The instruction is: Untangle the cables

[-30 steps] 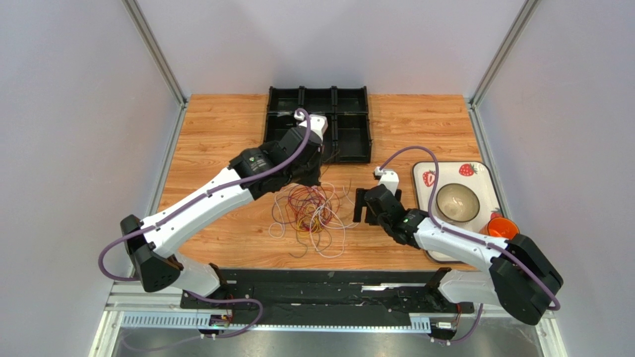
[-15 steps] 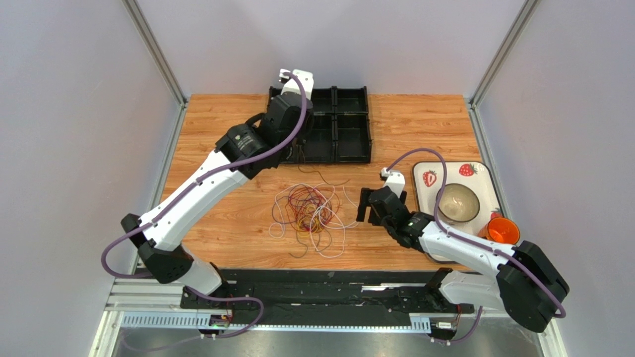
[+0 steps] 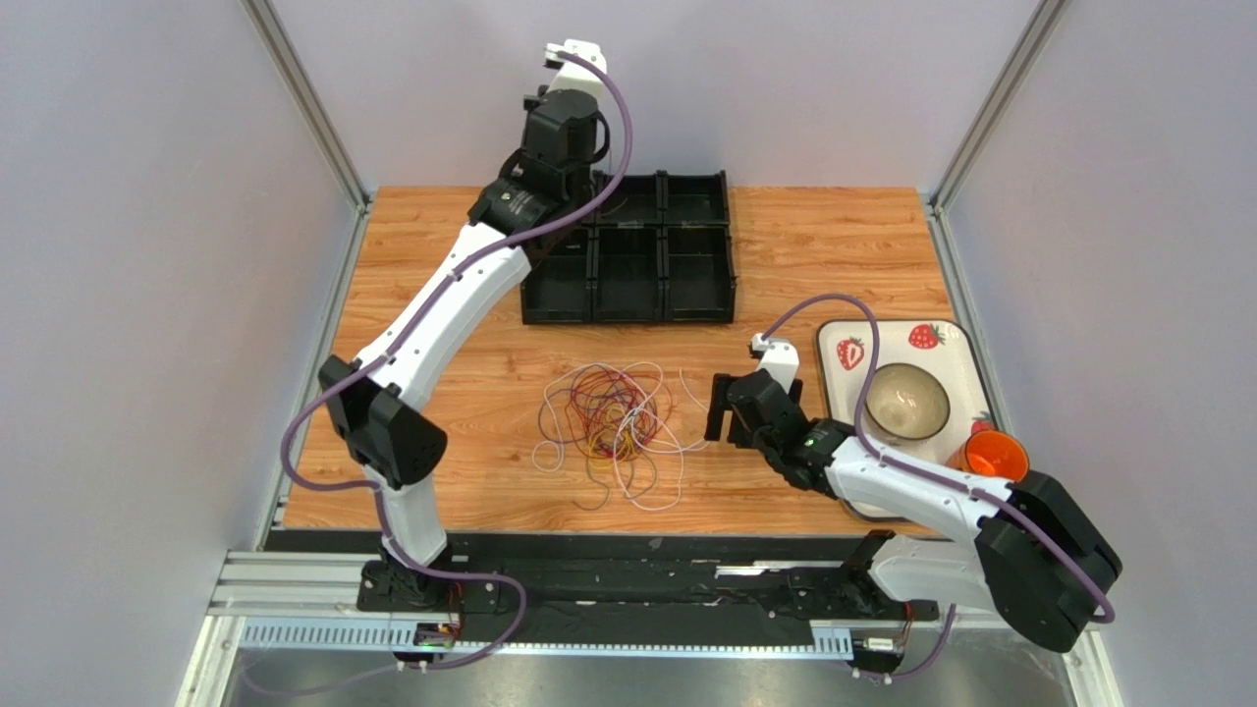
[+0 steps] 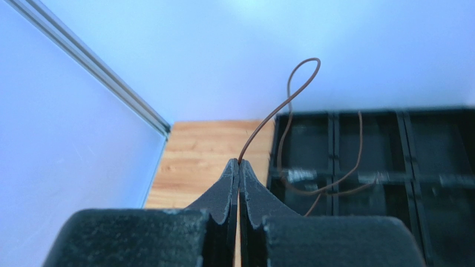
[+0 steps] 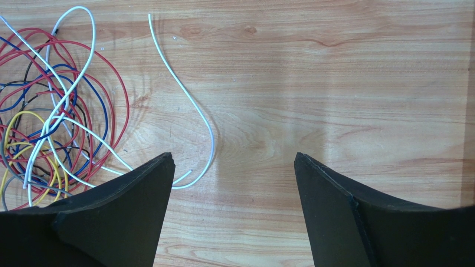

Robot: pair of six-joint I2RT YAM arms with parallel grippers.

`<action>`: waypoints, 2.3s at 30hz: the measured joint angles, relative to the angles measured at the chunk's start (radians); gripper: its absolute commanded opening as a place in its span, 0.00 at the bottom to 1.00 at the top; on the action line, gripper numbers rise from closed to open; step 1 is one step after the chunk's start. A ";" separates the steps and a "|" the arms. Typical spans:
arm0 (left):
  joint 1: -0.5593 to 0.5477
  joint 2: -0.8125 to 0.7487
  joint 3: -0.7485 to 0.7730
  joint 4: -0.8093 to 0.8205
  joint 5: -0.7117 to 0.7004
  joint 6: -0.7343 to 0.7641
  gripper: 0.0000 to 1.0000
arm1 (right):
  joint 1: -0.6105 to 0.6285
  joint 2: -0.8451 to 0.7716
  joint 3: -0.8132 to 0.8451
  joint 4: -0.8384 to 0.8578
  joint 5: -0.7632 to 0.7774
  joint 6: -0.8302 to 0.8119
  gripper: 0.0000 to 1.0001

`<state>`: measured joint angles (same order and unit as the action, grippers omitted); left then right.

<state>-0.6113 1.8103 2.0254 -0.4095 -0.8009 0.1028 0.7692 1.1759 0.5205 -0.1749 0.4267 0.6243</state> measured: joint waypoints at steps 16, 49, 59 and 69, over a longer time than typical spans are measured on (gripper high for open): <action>0.128 0.399 0.306 0.339 -0.065 0.143 0.00 | 0.000 0.036 0.002 0.010 -0.016 -0.006 0.82; 0.271 0.531 0.320 0.313 0.244 -0.283 0.00 | 0.000 0.078 0.012 0.038 -0.051 -0.027 0.82; 0.271 0.541 0.286 0.271 0.322 -0.353 0.00 | 0.000 0.081 0.012 0.039 -0.053 -0.028 0.81; 0.271 0.564 0.285 0.256 0.390 -0.406 0.00 | 0.000 0.081 0.012 0.042 -0.055 -0.031 0.81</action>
<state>-0.3405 2.3741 2.3100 -0.1532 -0.4110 -0.3031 0.7689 1.2568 0.5323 -0.1329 0.3717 0.5938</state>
